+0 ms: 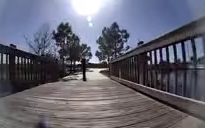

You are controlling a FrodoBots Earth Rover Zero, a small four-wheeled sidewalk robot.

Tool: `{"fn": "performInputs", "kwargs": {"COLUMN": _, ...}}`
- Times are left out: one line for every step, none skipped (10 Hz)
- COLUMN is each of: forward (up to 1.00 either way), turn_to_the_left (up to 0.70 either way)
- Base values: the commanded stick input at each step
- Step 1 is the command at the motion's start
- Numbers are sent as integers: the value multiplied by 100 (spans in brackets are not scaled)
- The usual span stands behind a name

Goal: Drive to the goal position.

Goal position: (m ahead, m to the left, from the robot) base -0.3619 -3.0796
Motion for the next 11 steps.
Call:
{"fn": "performInputs", "kwargs": {"forward": 85, "turn_to_the_left": -11}}
{"fn": "performInputs", "kwargs": {"forward": 85, "turn_to_the_left": -29}}
{"fn": "performInputs", "kwargs": {"forward": 85, "turn_to_the_left": -34}}
{"fn": "performInputs", "kwargs": {"forward": 85, "turn_to_the_left": -30}}
{"fn": "performInputs", "kwargs": {"forward": 85, "turn_to_the_left": -21}}
{"fn": "performInputs", "kwargs": {"forward": 85, "turn_to_the_left": -12}}
{"fn": "performInputs", "kwargs": {"forward": 85, "turn_to_the_left": -3}}
{"fn": "performInputs", "kwargs": {"forward": 85, "turn_to_the_left": 0}}
{"fn": "performInputs", "kwargs": {"forward": 85, "turn_to_the_left": 0}}
{"fn": "performInputs", "kwargs": {"forward": 85, "turn_to_the_left": 0}}
{"fn": "performInputs", "kwargs": {"forward": 85, "turn_to_the_left": 0}}
